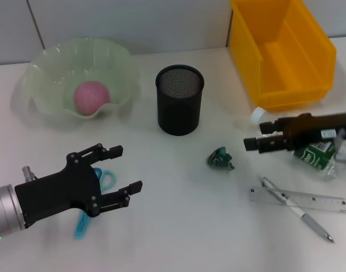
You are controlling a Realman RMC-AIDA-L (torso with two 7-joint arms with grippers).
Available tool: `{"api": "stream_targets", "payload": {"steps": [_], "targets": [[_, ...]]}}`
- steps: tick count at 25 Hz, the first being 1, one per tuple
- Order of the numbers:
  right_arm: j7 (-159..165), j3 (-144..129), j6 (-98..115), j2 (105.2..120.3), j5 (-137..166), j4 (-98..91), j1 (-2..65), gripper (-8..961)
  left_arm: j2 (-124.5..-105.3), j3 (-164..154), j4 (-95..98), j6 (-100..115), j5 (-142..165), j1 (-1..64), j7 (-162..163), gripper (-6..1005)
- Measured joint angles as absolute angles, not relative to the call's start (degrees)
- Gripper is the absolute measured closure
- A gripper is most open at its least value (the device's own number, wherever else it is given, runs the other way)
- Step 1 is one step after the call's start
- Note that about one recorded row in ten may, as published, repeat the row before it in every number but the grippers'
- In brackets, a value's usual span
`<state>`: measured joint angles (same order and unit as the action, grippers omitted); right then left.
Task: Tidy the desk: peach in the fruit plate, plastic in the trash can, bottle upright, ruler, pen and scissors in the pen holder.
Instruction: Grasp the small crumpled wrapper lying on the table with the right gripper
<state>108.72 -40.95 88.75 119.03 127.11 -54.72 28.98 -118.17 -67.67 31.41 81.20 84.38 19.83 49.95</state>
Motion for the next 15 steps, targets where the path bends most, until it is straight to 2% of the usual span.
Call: {"api": "stream_targets", "payload": {"steps": [3, 5, 7, 9, 15], "targets": [[120.5, -46.5, 89.8, 118.9, 132.9, -63.2, 30.7, 190, -118.18, -67.7, 31.4, 81.2, 84.4, 19.9, 50.0, 204], [129.9, -51.3, 92.8, 118.4, 139.7, -68.6, 34.3, 191, -118.19, -67.7, 31.4, 81.2, 84.4, 19.9, 50.0, 204], [132.0, -52.3, 93.7, 118.17, 141.5, -69.2, 35.7, 192, -118.16, -67.7, 31.4, 81.2, 84.4, 19.9, 50.0, 205], [137.5, -54.8, 95.7, 117.08, 145.8, -67.9, 41.0, 193, -118.16, -67.7, 31.4, 81.2, 84.4, 19.9, 50.0, 205], [141.7, -56.9, 96.0, 116.63, 151.8, -64.7, 47.4, 195, -118.17, -67.7, 31.4, 81.2, 84.4, 19.8, 49.2, 206]]}}
